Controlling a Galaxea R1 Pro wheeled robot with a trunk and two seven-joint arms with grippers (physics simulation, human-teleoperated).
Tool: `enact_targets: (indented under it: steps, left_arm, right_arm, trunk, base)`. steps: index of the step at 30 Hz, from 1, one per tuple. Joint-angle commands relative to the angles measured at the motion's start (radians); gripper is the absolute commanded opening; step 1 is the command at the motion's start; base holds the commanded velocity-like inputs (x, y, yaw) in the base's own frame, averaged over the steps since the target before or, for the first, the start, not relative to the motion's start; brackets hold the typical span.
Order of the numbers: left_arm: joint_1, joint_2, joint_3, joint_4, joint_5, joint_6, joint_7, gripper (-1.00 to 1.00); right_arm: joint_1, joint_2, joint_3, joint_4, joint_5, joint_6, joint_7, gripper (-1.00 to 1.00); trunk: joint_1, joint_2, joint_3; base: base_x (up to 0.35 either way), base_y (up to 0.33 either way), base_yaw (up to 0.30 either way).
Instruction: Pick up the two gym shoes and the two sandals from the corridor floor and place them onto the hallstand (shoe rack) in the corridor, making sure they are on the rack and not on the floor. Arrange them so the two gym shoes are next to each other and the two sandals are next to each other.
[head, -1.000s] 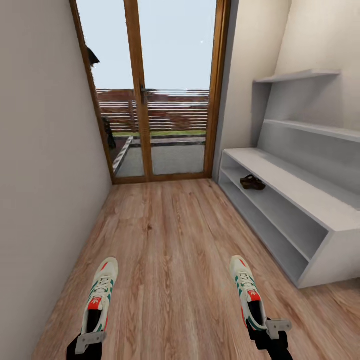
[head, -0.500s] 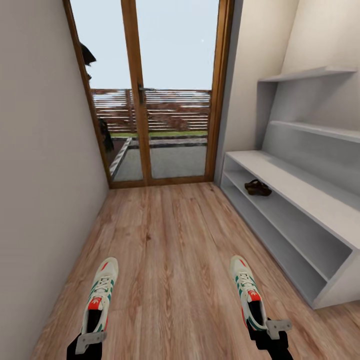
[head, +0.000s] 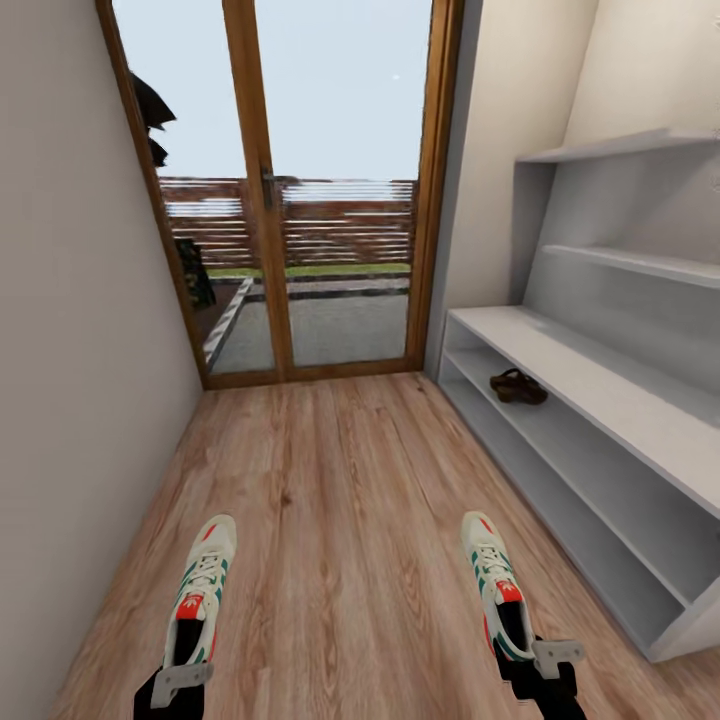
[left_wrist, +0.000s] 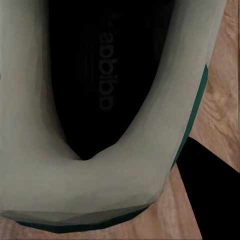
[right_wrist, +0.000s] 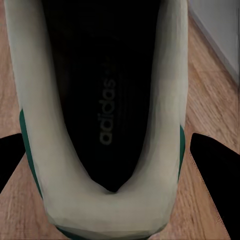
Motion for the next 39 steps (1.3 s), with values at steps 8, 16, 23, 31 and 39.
enact_targets:
  steps: [8,16,23,31,39]
  left_arm:
    - [0.0,0.0,0.003,0.0,0.004,-0.003,-0.005,-1.0]
    - [0.0,0.0,0.003,0.0,0.004,-0.003,-0.005,-1.0]
    - [0.0,0.0,0.003,0.0,0.004,-0.003,-0.005,-1.0]
    - [0.0,0.0,0.003,0.0,0.004,-0.003,-0.005,-1.0]
    - [0.0,0.0,0.003,0.002,0.004,-0.003,-0.005,-1.0]
  right_arm:
    - [-0.001,0.0,-0.009,0.001,0.002,-0.003,0.008,-1.0]
    - [-0.001,0.0,-0.009,0.001,0.002,-0.003,0.008,-1.0]
    - [-0.001,0.0,-0.01,0.001,0.002,-0.003,0.008,-1.0]
    - [-0.001,0.0,-0.01,0.001,0.002,-0.003,0.008,-1.0]
    - [-0.001,0.0,-0.011,0.001,0.002,-0.003,0.008,-1.0]
  trunk:
    - [0.0,0.0,0.004]
    - [0.0,0.0,0.006]
    - [0.0,0.0,0.006]
    - [0.0,0.0,0.006]
    - [0.0,0.0,0.006]
  base:
    - [0.326,0.148,-0.23]
    - [0.3,0.213,-0.114]
    - [0.296,0.22,-0.16]
    - [0.306,0.183,-0.258]
    - [0.335,0.078,-0.264]
